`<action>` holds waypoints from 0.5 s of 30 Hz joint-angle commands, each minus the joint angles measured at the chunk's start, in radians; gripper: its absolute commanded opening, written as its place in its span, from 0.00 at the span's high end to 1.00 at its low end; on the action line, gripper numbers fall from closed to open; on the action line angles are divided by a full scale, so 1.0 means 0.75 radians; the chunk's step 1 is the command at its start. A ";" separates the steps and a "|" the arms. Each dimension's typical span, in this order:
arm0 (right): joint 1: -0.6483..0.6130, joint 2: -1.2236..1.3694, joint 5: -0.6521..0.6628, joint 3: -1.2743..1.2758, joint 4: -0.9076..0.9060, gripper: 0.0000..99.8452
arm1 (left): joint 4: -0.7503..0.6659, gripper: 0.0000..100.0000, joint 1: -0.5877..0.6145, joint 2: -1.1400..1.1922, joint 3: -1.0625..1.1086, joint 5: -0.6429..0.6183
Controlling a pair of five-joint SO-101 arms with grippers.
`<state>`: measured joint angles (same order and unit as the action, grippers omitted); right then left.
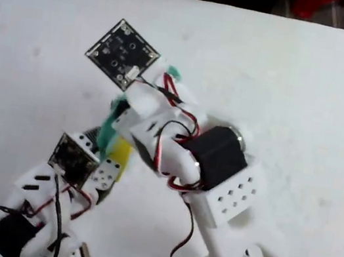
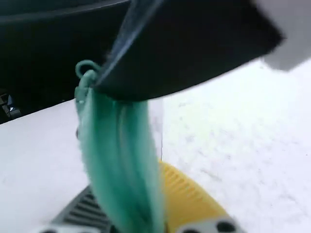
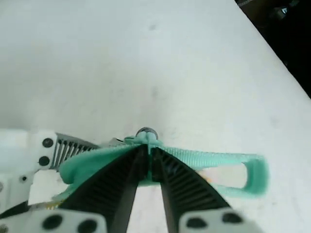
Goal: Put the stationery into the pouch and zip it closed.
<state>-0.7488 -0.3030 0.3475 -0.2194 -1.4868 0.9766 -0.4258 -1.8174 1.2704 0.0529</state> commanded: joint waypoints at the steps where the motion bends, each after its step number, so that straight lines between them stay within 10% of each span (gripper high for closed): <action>1: 0.062 0.003 0.023 0.119 0.161 0.98 | 0.008 0.98 -0.054 -0.015 -0.119 0.059; 15: 0.427 0.003 0.178 0.209 0.314 0.98 | 0.031 0.98 -0.054 -0.015 -0.123 0.063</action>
<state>-0.5447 -0.3061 0.4488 -0.0721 -1.2843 0.9843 -0.4273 -1.8174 1.2658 0.0882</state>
